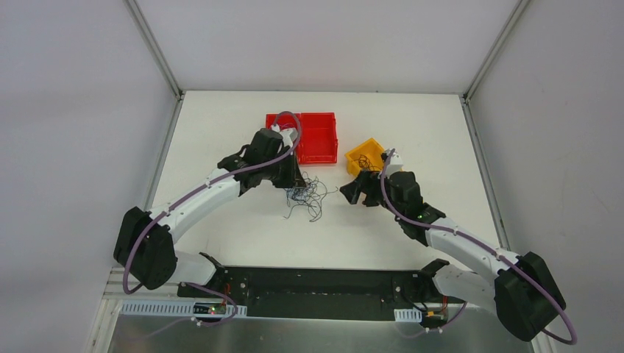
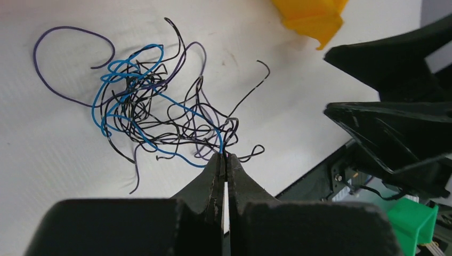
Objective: Untangle the cables
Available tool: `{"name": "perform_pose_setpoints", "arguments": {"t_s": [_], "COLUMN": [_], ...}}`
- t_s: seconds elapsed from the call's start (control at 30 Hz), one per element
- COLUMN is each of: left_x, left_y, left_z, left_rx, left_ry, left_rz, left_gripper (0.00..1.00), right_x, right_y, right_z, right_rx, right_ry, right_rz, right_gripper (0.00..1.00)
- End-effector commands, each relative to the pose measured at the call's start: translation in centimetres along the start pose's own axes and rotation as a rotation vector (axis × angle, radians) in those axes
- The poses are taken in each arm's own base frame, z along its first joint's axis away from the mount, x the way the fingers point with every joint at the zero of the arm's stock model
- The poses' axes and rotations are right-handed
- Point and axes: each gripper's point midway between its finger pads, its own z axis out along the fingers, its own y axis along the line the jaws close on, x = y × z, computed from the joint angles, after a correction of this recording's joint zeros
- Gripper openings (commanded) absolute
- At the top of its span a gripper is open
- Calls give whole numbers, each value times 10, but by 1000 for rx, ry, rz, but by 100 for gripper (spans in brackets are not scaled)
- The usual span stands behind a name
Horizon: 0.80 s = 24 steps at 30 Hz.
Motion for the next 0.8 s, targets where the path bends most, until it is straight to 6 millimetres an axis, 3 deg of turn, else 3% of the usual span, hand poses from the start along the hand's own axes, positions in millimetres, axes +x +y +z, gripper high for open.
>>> {"name": "perform_pose_setpoints", "arguments": {"t_s": [0.0,0.13,0.43,0.77], "left_x": [-14,-2,12,0], "left_y": [-53,-76,-99,-111], "left_z": [-27,-31,-36,-51], "left_rx": [220,316,405,418], "left_ry": [-24,23,62,-4], "left_rz": [100,178,278,319], "left_gripper": [0,0,0,0], "right_x": [-21,-15,-5,17], "right_y": [37,49,70,96], "right_z": [-4,-5,-10,-8], "right_rx": [-163,-224,-328,-431], "right_ry": [-57,-34,-8,81], "right_rz": [-40,-63,-114,-166], "right_gripper": [86,85,79,74]}}
